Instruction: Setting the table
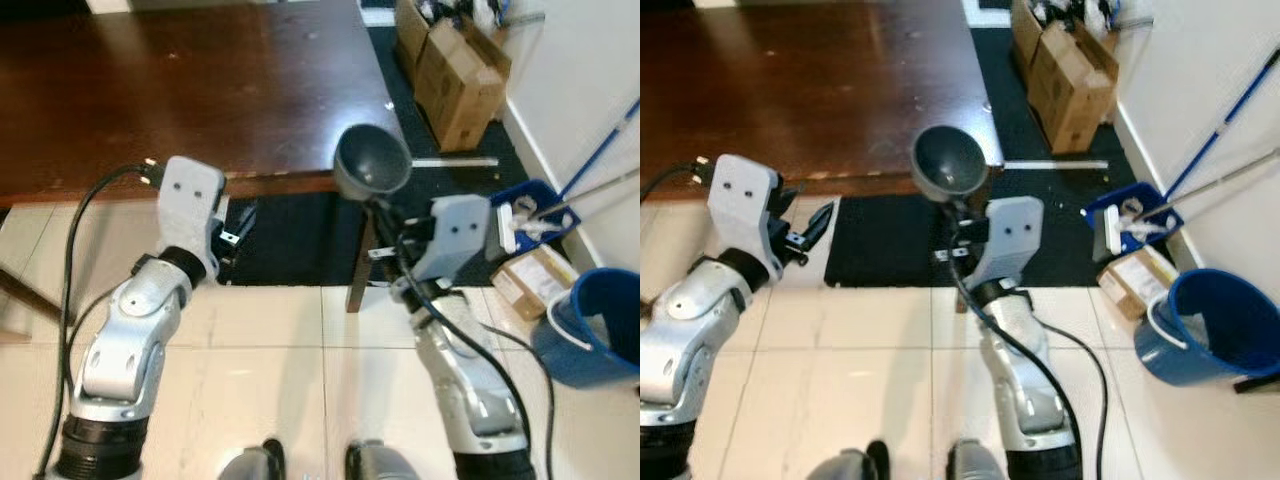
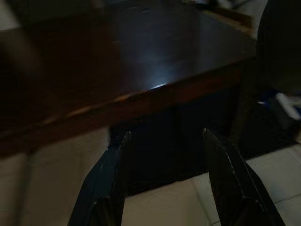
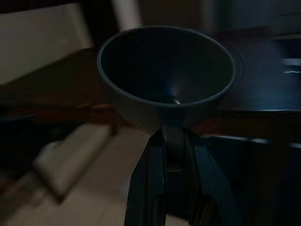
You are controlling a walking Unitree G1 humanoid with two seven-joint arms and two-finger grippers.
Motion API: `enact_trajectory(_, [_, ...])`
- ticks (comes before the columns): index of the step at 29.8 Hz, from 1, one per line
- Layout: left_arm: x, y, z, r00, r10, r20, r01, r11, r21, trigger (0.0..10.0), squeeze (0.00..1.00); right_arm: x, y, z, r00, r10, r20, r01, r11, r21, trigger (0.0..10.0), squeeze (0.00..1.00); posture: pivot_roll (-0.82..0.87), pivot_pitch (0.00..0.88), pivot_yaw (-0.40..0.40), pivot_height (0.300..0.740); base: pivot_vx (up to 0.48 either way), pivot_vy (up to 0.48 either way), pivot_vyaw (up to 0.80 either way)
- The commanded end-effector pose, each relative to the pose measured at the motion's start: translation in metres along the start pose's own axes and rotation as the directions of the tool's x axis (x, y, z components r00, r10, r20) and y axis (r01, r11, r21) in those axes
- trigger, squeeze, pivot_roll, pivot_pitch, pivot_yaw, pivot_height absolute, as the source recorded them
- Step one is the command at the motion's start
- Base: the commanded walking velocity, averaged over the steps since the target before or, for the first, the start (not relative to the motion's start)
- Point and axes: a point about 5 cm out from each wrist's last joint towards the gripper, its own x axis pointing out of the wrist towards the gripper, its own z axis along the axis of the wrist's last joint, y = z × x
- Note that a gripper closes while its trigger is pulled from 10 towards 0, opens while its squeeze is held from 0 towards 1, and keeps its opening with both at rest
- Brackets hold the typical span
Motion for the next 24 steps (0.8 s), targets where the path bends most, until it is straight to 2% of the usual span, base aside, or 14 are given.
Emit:
enact_trajectory(1, [-0.0001,-0.0043,-0.0079,1.0,0.018,-0.007,-0.018,1.0,-0.023,10.0,0.06,0.0009,-0.003,-0.0015,1.0,0.011,-0.018,-0.012,1.0,-0.009,10.0,0.0,-0.13,0.05,0.033,0.74,-0.379,0.0,0.0])
enact_trajectory(7, [-0.0019,-0.0099,-0.0129,0.999,0.053,-0.004,-0.054,0.997,-0.056,10.0,0.06,0.0039,-0.008,-0.0009,0.998,0.04,-0.037,-0.041,0.999,-0.023,10.0,0.0,-0.14,0.048,-0.019,0.74,-0.377,0.0,0.0])
enact_trajectory(17, [-0.002,-0.0094,-0.0167,0.998,0.069,-0.006,-0.069,0.996,-0.058,10.0,0.06,0.0061,-0.007,-0.0022,0.998,0.046,-0.043,-0.046,0.999,-0.009,10.0,0.0,-0.13,0.056,-0.007,0.74,-0.373,0.0,0.0])
enact_trajectory(22, [0.0018,-0.0082,-0.0149,0.998,0.06,0.0,-0.06,0.997,-0.049,10.0,0.05,0.0062,-0.0084,-0.0028,0.999,0.025,-0.037,-0.025,1.0,0.004,10.0,0.0,-0.14,0.057,0.016,0.74,0.0,0.0,0.0])
enact_trajectory(24, [0.0039,-0.0082,-0.0121,0.999,0.045,0.008,-0.045,0.998,-0.054,10.0,0.02,0.0056,-0.0093,-0.0032,0.999,0.013,-0.034,-0.012,1.0,0.015,10.0,0.0,-0.14,0.056,0.028,0.74,0.0,0.0,0.0])
